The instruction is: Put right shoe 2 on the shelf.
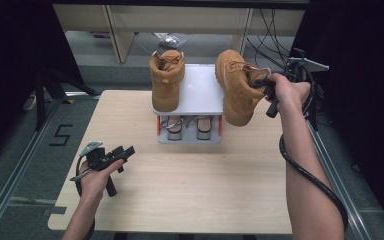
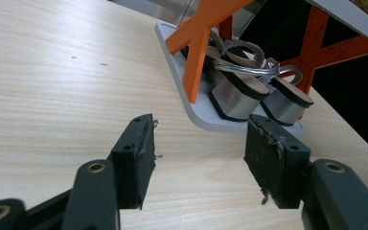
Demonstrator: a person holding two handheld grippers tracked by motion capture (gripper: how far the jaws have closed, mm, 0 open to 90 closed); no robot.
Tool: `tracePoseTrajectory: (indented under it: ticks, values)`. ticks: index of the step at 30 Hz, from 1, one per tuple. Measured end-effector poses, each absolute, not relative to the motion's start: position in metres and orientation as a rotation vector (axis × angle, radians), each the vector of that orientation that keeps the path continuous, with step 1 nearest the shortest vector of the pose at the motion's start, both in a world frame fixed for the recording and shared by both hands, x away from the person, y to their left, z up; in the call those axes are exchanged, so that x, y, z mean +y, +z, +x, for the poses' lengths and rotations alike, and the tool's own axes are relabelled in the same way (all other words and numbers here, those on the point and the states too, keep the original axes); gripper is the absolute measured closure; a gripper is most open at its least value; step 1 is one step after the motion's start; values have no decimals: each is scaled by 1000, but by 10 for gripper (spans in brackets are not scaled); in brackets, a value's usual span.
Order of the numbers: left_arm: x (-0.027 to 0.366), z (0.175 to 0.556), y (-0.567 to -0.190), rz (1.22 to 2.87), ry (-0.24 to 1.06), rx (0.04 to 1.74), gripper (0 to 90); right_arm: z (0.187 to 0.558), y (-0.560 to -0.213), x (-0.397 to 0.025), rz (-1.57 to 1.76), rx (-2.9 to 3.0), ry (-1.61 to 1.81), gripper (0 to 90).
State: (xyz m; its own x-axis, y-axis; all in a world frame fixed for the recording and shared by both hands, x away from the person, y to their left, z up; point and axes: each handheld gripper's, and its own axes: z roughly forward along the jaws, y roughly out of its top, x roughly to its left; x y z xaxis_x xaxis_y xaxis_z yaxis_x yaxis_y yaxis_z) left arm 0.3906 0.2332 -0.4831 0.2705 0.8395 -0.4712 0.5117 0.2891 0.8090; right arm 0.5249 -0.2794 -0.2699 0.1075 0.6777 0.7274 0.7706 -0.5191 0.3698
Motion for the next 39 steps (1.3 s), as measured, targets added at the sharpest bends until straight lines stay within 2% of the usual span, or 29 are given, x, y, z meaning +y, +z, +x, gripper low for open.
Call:
tracePoseTrajectory:
  ticks: [39]
  values:
    - [233,392,-485,1367,346,1384,431,546,-261,-244,-2254,-1492,-1396,826]
